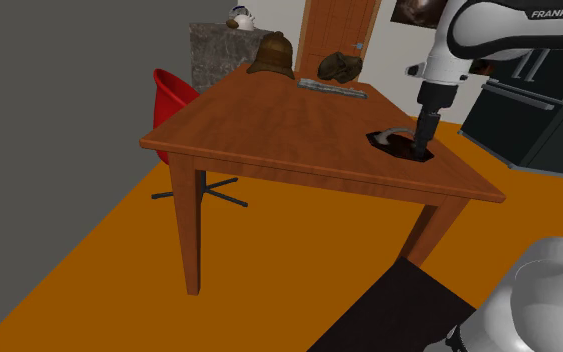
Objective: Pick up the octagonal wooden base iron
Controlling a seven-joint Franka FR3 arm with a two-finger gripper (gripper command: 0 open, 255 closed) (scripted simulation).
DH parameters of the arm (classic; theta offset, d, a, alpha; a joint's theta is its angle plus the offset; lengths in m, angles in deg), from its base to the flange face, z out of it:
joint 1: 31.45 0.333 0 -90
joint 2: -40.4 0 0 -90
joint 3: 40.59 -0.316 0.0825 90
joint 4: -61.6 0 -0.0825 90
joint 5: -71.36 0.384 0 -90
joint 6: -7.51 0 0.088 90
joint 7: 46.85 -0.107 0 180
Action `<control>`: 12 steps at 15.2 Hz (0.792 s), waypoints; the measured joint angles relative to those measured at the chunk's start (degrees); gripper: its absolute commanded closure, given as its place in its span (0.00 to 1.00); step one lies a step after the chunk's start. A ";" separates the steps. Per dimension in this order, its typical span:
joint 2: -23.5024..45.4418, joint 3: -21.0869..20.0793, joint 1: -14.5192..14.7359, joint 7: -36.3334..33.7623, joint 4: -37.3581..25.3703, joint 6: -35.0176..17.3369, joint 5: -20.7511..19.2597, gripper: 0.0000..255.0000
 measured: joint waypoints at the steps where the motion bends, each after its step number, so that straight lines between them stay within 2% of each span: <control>1: 1.17 1.38 0.27 2.96 -1.44 -0.19 -0.49 0.00; 6: 9.88 8.14 2.45 17.52 -9.62 -2.87 -0.59 0.00; 10: 18.32 13.21 4.10 30.05 -18.51 -3.71 2.05 0.00; 12: 19.95 14.23 4.19 32.64 -18.79 -5.07 2.63 0.00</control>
